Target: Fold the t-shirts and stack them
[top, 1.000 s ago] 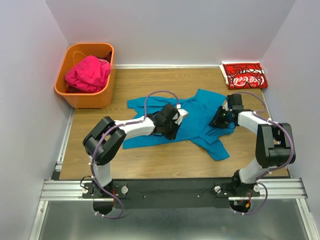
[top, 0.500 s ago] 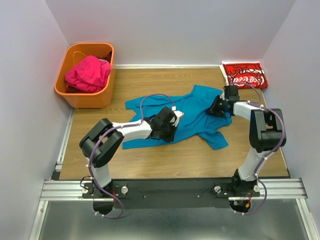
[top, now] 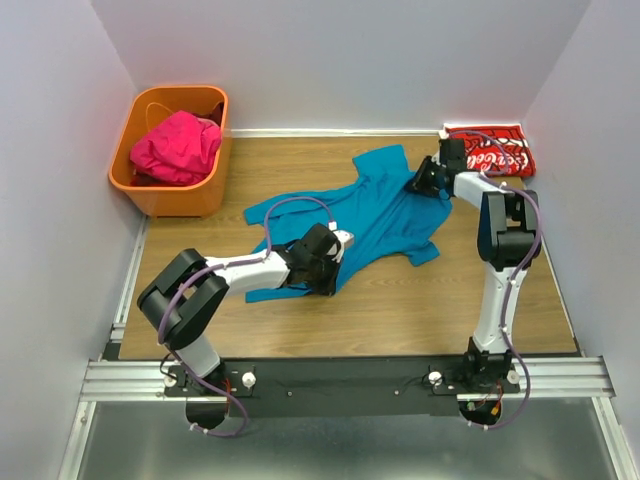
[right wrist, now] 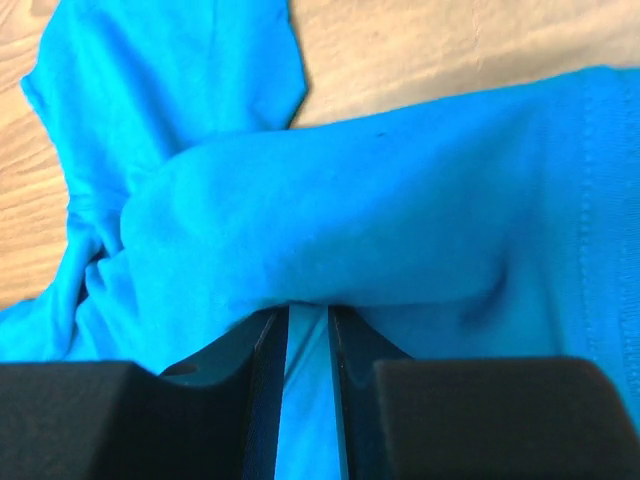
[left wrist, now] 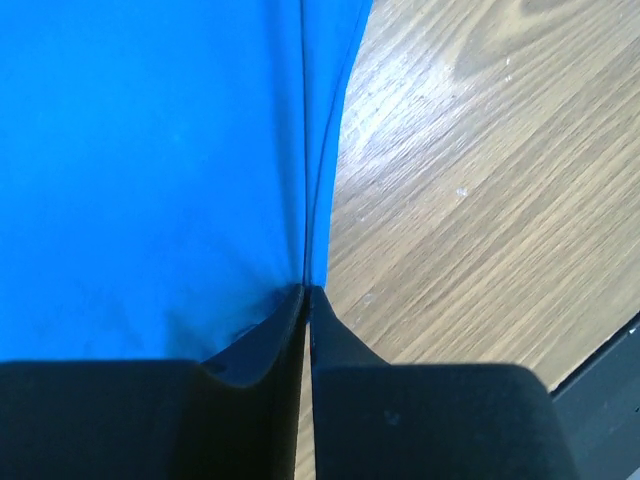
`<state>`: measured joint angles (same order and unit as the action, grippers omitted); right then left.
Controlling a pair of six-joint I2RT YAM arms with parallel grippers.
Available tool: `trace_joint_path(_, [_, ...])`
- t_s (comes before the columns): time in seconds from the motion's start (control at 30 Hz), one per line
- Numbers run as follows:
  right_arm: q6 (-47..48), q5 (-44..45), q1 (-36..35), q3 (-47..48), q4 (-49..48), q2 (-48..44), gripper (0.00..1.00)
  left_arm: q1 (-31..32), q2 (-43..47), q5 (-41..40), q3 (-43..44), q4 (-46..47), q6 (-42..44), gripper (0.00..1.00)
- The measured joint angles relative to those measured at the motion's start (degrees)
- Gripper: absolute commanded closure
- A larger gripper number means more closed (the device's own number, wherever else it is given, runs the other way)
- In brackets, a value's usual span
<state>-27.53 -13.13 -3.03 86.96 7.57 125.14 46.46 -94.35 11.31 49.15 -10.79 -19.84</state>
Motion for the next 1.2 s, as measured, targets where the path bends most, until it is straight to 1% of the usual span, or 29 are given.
trace_joint_path(0.07, [1.1,0.6,0.0,2.5,1.5,1.1,0.70,-0.1,0.3,0.0,-0.2,-0.3,-0.2,0.88])
trace_joint_path(0.2, [5.2,5.3,0.8,8.0,3.6,3.0,0.69,-0.4,1.3,0.3,-0.5,-3.0,-0.6,0.88])
trace_joint_path(0.27, [7.1,6.3,1.6,9.7,4.7,2.9,0.66,-0.6,2.0,0.3,-0.5,-5.3,-0.6,0.80])
trace_joint_path(0.3, [7.7,6.4,1.7,9.8,4.6,2.7,0.65,-0.6,2.3,0.3,-0.5,-6.2,-0.6,0.76])
trace_joint_path(0.33, [8.1,6.4,2.1,9.7,5.1,2.0,0.64,-0.7,2.6,-0.1,-0.1,-7.8,-0.6,0.69])
trace_joint_path(0.37, [8.3,6.4,2.3,9.0,5.5,1.1,0.61,-0.7,2.7,-0.6,0.5,-9.3,-0.5,0.66])
trace_joint_path(0.4, [8.4,6.3,2.5,7.1,5.4,-0.6,0.59,-0.7,2.8,-1.2,1.4,-10.8,-0.4,0.62])
trace_joint_path(0.43, [8.2,6.1,2.5,4.5,5.8,-2.9,0.53,-0.7,2.8,-1.7,2.8,-12.2,-0.3,0.58])
trace_joint_path(0.5, [7.7,5.5,2.5,-0.3,5.9,-7.3,0.50,-1.0,3.0,-2.7,6.3,-13.3,0.0,0.55])
trace_joint_path(0.6, [6.3,3.5,2.4,-9.4,6.8,-16.2,0.42,-1.7,3.1,-4.1,12.3,-12.5,0.1,0.46])
trace_joint_path(0.67, [5.1,2.1,2.3,-16.3,6.6,-22.6,0.41,-2.6,3.0,-4.8,15.2,-11.3,0.0,0.43])
trace_joint_path(0.7, [4.8,1.7,2.3,-18.1,6.6,-24.2,0.41,-3.2,2.8,-5.0,16.5,-10.5,0.1,0.43])
trace_joint_path(0.77, [4.0,0.3,2.3,-25.0,7.1,-30.3,0.40,-4.5,2.1,-5.2,17.6,-9.0,0.0,0.43])
trace_joint_path(0.87, [3.6,-2.3,2.3,-30.5,7.8,-34.6,0.39,-7.4,-2.0,-5.3,19.3,-6.3,0.0,0.43])
trace_joint_path(0.93, [3.6,-4.2,2.2,-33.1,8.0,-36.4,0.36,-8.7,-5.8,-5.3,20.7,-5.4,0.0,0.43])
trace_joint_path(1.0, [3.5,-4.9,1.8,-34.7,8.0,-37.2,0.31,-10.3,-10.9,-5.4,23.2,-4.8,0.1,0.43])
trace_joint_path(1.13, [3.5,-5.4,0.8,-37.9,8.4,-38.6,0.30,-11.0,-17.8,-5.6,27.9,-4.8,0.6,0.44])
trace_joint_path(1.2, [3.3,-5.4,0.3,-38.7,8.6,-38.8,0.30,-11.0,-19.2,-5.6,29.2,-4.9,0.9,0.44])
